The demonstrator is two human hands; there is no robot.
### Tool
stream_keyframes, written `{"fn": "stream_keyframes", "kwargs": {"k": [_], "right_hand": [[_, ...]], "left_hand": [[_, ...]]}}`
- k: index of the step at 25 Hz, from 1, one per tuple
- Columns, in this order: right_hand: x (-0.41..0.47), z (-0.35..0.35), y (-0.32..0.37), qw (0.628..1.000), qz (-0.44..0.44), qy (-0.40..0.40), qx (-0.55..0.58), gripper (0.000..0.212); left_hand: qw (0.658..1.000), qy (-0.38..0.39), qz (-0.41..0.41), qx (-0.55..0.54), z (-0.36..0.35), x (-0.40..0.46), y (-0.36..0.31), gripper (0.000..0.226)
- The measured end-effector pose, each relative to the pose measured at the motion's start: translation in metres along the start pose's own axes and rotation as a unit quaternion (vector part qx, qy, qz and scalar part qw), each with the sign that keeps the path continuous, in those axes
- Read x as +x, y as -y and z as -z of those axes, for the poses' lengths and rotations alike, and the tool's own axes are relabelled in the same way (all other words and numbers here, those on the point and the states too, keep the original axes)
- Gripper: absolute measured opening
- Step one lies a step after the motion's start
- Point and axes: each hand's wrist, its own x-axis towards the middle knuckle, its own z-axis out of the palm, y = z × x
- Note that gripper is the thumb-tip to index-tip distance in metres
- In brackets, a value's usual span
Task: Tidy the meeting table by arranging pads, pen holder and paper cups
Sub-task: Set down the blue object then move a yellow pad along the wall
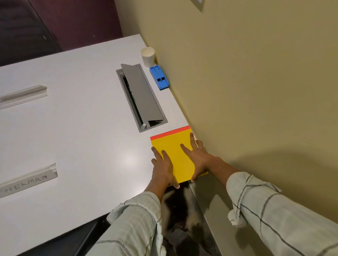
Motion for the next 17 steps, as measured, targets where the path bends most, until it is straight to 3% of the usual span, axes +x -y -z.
{"fn": "stream_keyframes", "kwargs": {"k": [9, 17], "right_hand": [[0.019, -0.007, -0.014, 0.998, -0.004, -0.014, -0.067, 0.146], [0.016, -0.013, -0.010, 0.984, 0.028, -0.055, -0.168, 0.135]], "left_hand": [[0.990, -0.069, -0.020, 0.120, -0.010, 0.014, -0.009, 0.138], [0.978, -0.082, -0.030, 0.190, -0.014, 0.019, -0.015, 0.132]]}}
